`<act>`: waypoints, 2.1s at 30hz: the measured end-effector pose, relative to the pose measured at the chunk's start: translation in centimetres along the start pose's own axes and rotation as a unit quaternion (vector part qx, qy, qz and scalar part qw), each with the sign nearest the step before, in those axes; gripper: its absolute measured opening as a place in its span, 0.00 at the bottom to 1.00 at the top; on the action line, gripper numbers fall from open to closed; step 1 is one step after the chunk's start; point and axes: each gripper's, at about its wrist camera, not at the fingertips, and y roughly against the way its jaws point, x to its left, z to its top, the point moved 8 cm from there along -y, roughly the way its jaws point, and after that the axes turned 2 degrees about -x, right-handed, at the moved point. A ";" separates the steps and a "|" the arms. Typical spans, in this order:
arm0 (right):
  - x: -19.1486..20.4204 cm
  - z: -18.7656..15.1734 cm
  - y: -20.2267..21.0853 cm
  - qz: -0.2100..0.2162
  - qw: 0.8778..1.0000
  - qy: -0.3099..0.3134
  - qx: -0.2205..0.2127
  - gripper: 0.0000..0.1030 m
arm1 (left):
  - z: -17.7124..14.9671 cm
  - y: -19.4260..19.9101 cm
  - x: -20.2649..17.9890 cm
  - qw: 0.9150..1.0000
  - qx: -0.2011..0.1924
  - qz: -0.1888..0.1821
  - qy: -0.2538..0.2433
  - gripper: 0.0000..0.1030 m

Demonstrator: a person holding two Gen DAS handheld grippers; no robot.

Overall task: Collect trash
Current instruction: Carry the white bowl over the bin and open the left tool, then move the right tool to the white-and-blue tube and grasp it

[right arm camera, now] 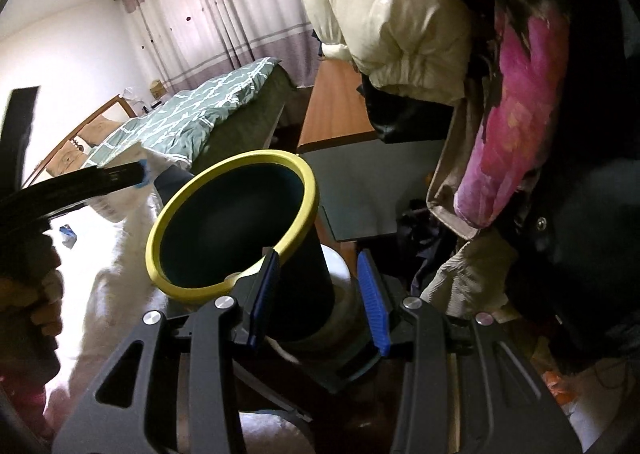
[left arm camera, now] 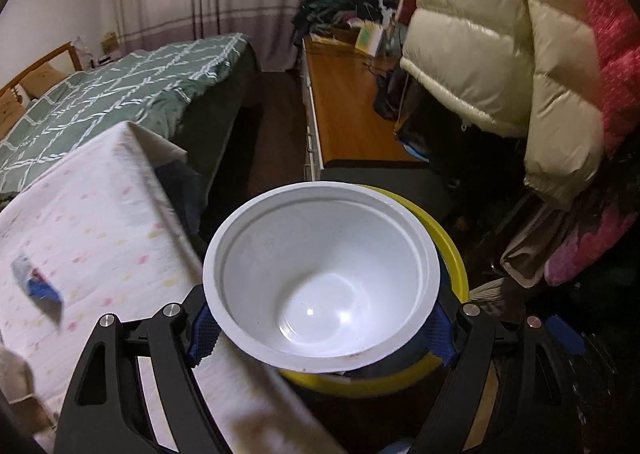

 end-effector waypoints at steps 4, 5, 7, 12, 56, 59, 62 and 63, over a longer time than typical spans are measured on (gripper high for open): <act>-0.5 0.0 -0.1 -0.005 1.000 -0.005 0.000 0.42 | 0.3 -3.0 -1.2 1.000 0.023 -0.003 -0.006 0.79; -0.7 0.0 -0.1 -0.006 1.000 -0.007 0.001 0.44 | 0.4 -3.5 -1.5 1.000 0.025 0.000 -0.009 0.82; -0.7 -0.1 -0.1 -0.006 1.000 -0.008 0.002 0.44 | 0.5 -4.0 -1.7 1.000 0.027 0.008 -0.008 0.92; -0.5 -0.3 -0.1 -0.001 1.000 -0.006 0.004 0.44 | 0.3 -1.4 -1.0 1.000 0.018 -0.002 0.009 0.92; 42.9 -3.1 -8.3 0.235 0.907 0.328 0.119 0.45 | -21.3 26.3 38.6 0.939 -0.094 0.245 0.224 0.95; 44.9 -3.1 -10.8 0.225 0.902 0.346 0.123 0.52 | -21.4 25.5 39.3 0.938 -0.099 0.245 0.225 0.95; 46.2 -3.1 -12.6 0.213 0.898 0.362 0.128 0.55 | -21.5 24.9 39.3 0.941 -0.102 0.237 0.219 0.95; 46.6 -3.2 -13.1 0.210 0.895 0.370 0.131 0.54 | -21.5 24.7 39.4 0.942 -0.099 0.232 0.220 0.95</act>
